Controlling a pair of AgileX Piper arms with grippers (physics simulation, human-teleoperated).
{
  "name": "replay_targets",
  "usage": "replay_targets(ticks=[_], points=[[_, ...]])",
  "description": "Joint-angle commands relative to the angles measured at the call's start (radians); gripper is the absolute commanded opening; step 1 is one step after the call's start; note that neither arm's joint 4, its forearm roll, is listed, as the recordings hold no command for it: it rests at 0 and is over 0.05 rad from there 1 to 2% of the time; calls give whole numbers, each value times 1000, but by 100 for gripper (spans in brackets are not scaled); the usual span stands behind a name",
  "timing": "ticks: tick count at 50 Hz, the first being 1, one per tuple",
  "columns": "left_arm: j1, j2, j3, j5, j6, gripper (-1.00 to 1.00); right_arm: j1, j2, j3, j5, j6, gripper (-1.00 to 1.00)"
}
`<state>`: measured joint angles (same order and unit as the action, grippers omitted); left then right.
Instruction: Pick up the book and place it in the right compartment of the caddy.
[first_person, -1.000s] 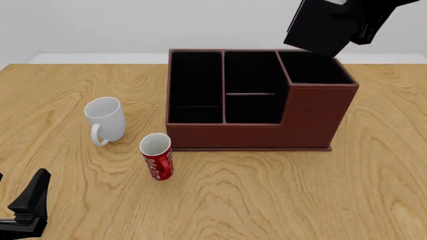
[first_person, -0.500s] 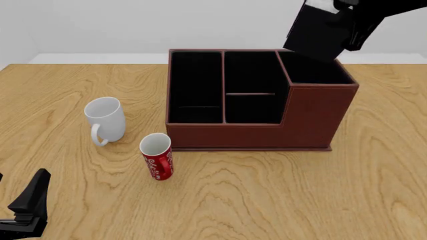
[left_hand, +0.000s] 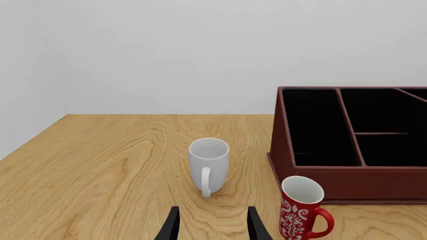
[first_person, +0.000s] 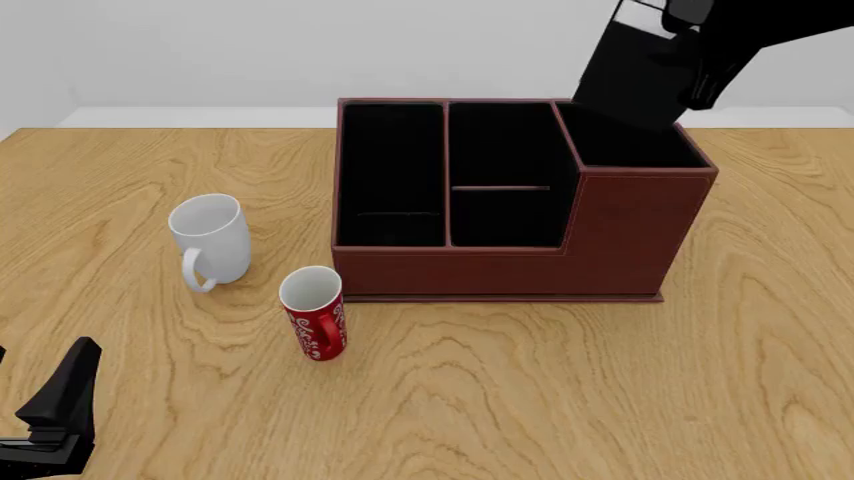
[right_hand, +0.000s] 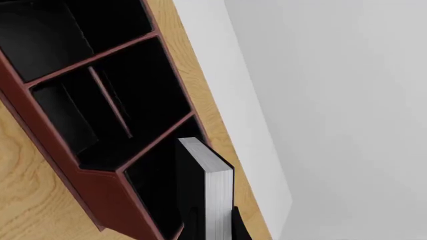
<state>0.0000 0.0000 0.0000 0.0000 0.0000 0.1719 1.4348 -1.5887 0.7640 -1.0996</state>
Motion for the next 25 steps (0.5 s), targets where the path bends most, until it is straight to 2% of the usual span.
replay_targets(ticks=[1, 25], points=[[0, 0, 0, 0, 0, 100, -1, 14, 11, -42, 34, -100], [0, 0, 0, 0, 0, 100, -20, 42, 52, -88, 57, -100]])
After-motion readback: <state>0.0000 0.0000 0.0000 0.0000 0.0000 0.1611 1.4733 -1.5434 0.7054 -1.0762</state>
